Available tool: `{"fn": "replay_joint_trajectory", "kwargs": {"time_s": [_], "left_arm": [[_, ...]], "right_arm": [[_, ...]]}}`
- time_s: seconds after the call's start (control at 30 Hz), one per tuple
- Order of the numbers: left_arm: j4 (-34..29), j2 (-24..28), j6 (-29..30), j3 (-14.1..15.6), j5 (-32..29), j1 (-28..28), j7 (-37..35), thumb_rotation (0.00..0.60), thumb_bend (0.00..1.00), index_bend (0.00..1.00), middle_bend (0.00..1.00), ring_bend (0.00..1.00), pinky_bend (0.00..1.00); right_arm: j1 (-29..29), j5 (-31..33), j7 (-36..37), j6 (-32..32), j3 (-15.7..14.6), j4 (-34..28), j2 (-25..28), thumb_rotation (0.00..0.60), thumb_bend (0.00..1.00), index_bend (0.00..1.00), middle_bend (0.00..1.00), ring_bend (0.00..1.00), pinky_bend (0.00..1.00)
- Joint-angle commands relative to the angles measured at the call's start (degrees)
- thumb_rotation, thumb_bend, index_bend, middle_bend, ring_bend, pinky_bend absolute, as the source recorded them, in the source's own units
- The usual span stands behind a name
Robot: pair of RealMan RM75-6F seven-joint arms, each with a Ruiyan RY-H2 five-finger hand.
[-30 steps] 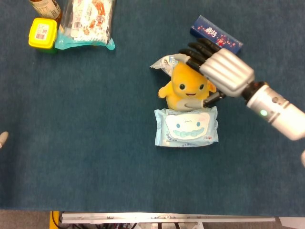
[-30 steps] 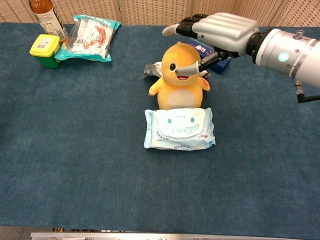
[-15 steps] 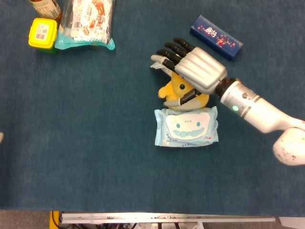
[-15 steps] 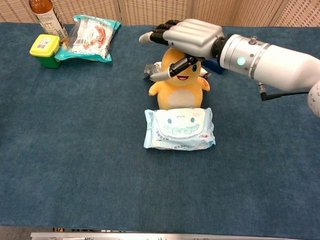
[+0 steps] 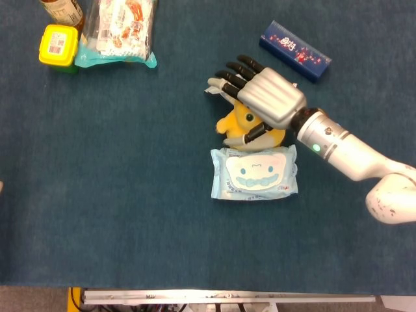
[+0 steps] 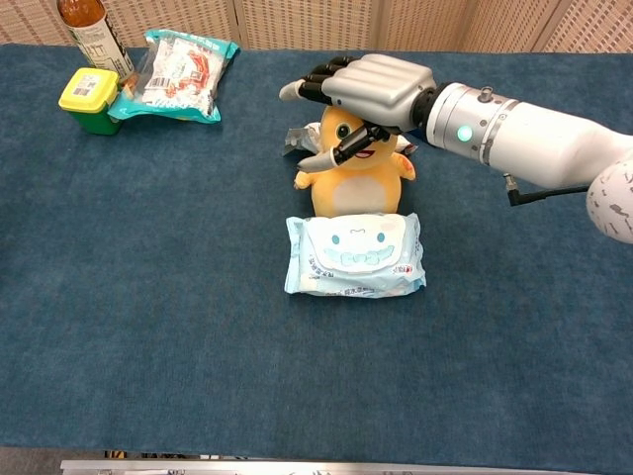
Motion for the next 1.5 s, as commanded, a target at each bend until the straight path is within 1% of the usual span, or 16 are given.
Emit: {"fn": "replay_joint_trajectory", "kwargs": {"time_s": [0.03,0.3,0.6,0.97,1.23,1.5], "left_arm": [[0.00,-0.01,-0.14,0.03,-0.02,-0.04,0.07,0.600,0.16,0.10,0.13,0.13,0.15],[0.10,-0.19,-0.29,-0.04,-0.04,-0.11,0.14,0.600,0.16,0.10,0.13,0.13,0.15],[0.14,-0.17,-0.13,-0.14,-0.06,-0.01,0.03,0.600,0.16,0.10,0.13,0.13,0.15],[0.03,-0.17,-0.27,-0.13,-0.23,0.04,0.33,0.600,0.16,0.10,0.13,0.13,0.15],[-0.08,-0.12,-0.43,-0.13,-0.37,0.03,0.51,0.600,0.16,0.10,0.13,0.13,0.15],[-0.01,-0.21,-0.68,-0.18,-0.52,-0.08,0.68,0.600,0.16,0.10,0.13,0.13,0.15]], "right_arm": [[-0.03,0.62,0.16,0.23,-0.24,0.61,0.03,0.101,0.00,0.10,0.11,0.00,0.00],[-0.34,1.28,0.91,1.29,-0.44,1.08,0.57,0.101,0.00,0.10,0.11,0.00,0.00],[-0.69,-0.72,2.68,3.30,-0.19,-1.32,2.09,0.101,0.00,0.10,0.11,0.00,0.00],[-1.13,-4.31,3.82,4.23,-1.95,-4.35,2.66,0.102,0.00,0.10,0.11,0.00,0.00],[-1.04,-3.66,3.74,3.39,-2.65,-2.69,1.77,0.099,0.00,0.10,0.11,0.00,0.00],[-0.94,-2.49,3.72,2.84,-2.71,-0.74,1.07,0.101,0.00,0.10,0.11,0.00,0.00]]}}
